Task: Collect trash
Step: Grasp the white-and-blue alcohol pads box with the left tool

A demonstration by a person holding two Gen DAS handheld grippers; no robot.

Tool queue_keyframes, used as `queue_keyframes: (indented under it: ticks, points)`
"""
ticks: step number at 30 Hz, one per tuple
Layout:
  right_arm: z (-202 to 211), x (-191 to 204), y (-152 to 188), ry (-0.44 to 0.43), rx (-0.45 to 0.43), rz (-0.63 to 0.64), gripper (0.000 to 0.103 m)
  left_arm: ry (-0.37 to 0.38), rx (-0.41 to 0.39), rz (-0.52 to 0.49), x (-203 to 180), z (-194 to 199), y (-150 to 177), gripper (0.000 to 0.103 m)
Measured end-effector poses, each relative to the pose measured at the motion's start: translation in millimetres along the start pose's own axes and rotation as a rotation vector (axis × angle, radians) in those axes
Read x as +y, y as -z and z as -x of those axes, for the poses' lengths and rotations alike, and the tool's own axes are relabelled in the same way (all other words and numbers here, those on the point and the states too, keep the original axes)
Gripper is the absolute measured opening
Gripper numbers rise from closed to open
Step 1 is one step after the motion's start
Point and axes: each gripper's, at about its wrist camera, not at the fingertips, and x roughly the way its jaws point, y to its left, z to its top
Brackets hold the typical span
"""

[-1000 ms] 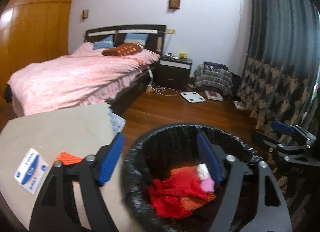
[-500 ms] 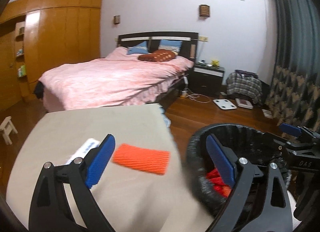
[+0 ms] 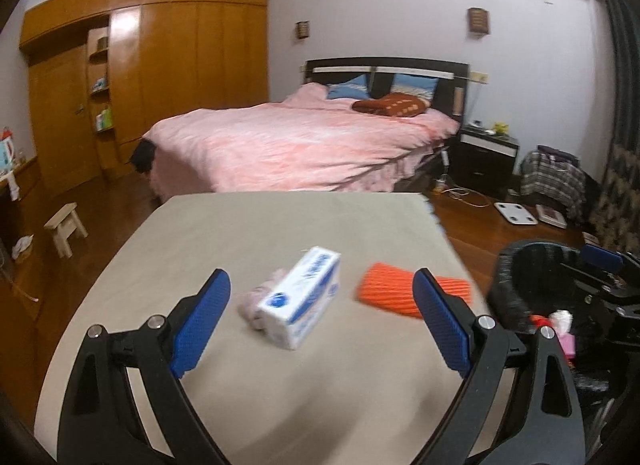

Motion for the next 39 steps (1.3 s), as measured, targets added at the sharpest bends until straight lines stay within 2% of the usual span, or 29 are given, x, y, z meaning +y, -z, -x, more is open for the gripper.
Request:
queue_keyframes:
  ticks: [6, 14, 19, 22, 24, 25, 31, 33, 39]
  points:
    - [-21.3, 16.0, 4.0, -0.032, 0.018, 0.012, 0.097, -0.036, 0.032, 0.002, 24.0, -23.1, 8.6, 0.090]
    - [-40.7, 22.9, 3.9, -0.041, 0.044, 0.016, 0.097, -0.043, 0.087, 0.001, 32.4, -59.3, 21.7, 0.089]
    - [-46.6, 21.9, 2.1, -0.036, 0.051, 0.014, 0.097, -0.026, 0.143, -0.006, 33.1, -82.4, 27.1, 0.077]
    - [-48.9, 22.3, 3.4, -0.031, 0.058, 0.013, 0.097, -0.006, 0.164, -0.008, 30.3, -89.5, 27.7, 0.065]
    - [-49.6, 22.2, 4.2, -0.029, 0.062, 0.009, 0.097, 0.013, 0.175, -0.006, 28.1, -92.0, 27.9, 0.051]
    - [-50.0, 21.7, 4.7, -0.028, 0.063, 0.008, 0.097, 0.024, 0.184, -0.001, 26.2, -93.2, 27.5, 0.049]
    - [-52.3, 19.4, 4.9, -0.024, 0.066, 0.008, 0.097, 0.068, 0.196, 0.014, 11.0, -94.0, 25.0, 0.050]
    - [-53.6, 17.8, 4.7, -0.022, 0.068, 0.004, 0.097, 0.071, 0.204, 0.003, 6.6, -99.3, 24.1, 0.056]
    - [-52.8, 12.3, 4.1, -0.016, 0.065, -0.002, 0.097, 0.074, 0.243, -0.016, -6.8, -124.7, 20.8, 0.058]
